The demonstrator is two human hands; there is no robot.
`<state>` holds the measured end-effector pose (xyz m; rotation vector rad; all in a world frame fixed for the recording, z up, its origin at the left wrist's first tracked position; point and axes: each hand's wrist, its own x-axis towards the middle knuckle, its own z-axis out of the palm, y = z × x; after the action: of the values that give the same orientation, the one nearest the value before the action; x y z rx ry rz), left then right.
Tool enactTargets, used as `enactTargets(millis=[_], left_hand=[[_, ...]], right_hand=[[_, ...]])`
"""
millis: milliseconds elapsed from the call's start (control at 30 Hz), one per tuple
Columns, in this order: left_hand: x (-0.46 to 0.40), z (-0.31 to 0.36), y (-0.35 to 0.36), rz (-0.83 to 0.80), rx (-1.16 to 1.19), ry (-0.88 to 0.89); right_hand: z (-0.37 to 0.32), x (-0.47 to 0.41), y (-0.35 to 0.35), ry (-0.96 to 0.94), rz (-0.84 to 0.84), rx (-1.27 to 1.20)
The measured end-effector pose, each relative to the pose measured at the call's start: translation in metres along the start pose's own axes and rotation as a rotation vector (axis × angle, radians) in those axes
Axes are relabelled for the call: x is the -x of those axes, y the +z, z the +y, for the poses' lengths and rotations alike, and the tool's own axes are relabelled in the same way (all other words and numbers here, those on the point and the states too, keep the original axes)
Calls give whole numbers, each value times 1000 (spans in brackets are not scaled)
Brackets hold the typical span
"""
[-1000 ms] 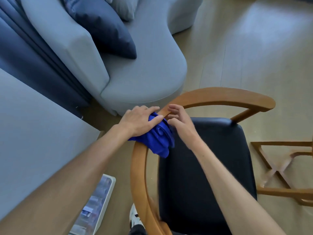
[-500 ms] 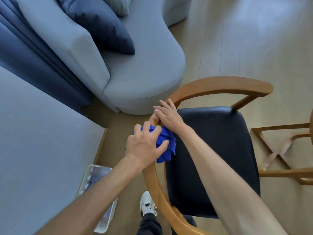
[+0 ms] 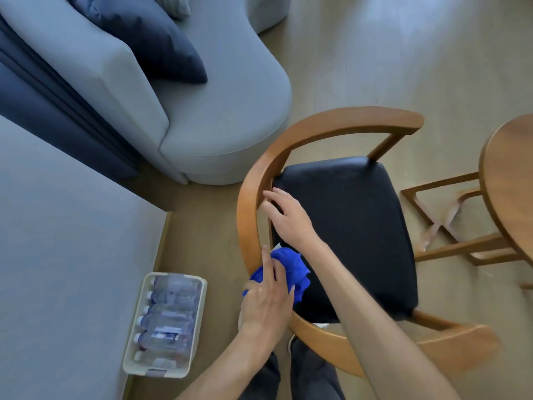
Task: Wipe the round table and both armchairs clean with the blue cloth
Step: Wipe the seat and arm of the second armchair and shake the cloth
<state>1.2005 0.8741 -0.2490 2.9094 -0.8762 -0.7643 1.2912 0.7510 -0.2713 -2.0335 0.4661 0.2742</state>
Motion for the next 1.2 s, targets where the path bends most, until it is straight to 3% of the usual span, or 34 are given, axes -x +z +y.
enactTargets(millis=[67, 167, 233, 300, 433, 633, 800, 1000, 1100, 1200], left_hand=[[-1, 2, -2, 26, 46, -20], [-1, 1, 3, 41, 208, -36], [0, -5, 9, 54, 313, -78], [0, -18, 7, 21, 455, -42], [-5, -42, -9, 40, 388, 41], [-42, -45, -23, 319, 67, -25], [-66, -34, -4, 294, -110, 57], [-64, -27, 11, 321, -257, 123], [-63, -23, 14, 265, -342, 217], [-57, -8, 24, 211, -389, 253]], right_hand=[[20, 50, 5, 120, 91, -49], [44, 106, 28, 282, 68, -190], [45, 120, 44, 346, 77, -417], [40, 126, 51, 353, 135, -480], [32, 133, 56, 269, 226, -291], [18, 119, 83, 352, 208, 202], [51, 156, 79, 44, 258, 515], [154, 232, 11, -357, 148, 559], [194, 256, -41, -398, 126, 595], [234, 278, -107, -283, 226, 633]])
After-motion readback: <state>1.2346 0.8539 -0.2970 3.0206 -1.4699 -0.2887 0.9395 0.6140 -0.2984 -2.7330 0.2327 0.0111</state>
